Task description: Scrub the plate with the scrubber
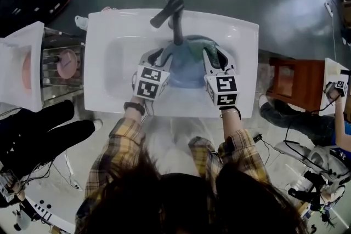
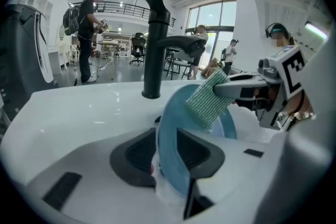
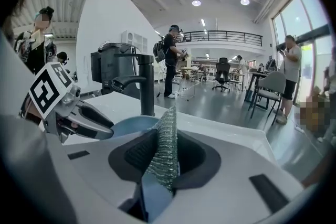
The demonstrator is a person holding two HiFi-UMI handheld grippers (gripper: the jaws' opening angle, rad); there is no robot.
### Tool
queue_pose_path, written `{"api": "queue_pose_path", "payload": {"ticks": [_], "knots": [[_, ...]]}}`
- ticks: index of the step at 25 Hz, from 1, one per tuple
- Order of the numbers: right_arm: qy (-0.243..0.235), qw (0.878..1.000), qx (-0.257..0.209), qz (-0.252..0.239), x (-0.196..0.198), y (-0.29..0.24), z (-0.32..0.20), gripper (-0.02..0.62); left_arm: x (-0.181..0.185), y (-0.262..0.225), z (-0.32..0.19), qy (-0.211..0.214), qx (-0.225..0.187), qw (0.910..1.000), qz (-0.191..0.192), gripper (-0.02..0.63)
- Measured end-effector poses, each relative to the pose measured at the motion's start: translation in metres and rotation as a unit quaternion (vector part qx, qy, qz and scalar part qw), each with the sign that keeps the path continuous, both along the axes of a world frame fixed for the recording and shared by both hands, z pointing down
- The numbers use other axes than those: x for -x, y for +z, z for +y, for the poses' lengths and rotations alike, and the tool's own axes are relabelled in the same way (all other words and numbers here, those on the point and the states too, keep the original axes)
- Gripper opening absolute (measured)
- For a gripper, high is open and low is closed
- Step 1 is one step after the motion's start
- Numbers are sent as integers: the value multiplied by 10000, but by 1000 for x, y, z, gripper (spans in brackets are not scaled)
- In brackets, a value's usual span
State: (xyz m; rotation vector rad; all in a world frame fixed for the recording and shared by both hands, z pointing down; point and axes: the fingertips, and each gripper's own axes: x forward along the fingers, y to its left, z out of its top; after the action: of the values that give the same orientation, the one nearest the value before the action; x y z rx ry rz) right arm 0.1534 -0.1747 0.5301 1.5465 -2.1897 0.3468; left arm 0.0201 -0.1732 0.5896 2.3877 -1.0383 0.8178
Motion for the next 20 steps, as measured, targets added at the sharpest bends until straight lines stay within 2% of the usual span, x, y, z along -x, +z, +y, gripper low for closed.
{"api": "queue_pose_path", "payload": {"ticks": [2, 7, 12, 17, 20], "knots": [[-49, 9999, -30, 141, 2, 2, -4, 107, 2, 6, 0, -63, 35, 9999, -114, 116], [-173, 9991, -29, 377, 9, 9, -14, 107, 8, 11, -6, -206, -37, 9993, -324, 38], [-486, 9970, 30, 608, 26, 22, -18, 107, 8, 16, -6, -144, 21, 9991, -399, 25], [-717, 9955, 319, 535, 46, 38, -20, 109, 9, 14, -5, -134, 53, 9987, -485, 23], [-953, 9912, 365, 844, 55, 44, -17, 108, 9, 15, -4, -132, 118, 9987, -485, 23]]}}
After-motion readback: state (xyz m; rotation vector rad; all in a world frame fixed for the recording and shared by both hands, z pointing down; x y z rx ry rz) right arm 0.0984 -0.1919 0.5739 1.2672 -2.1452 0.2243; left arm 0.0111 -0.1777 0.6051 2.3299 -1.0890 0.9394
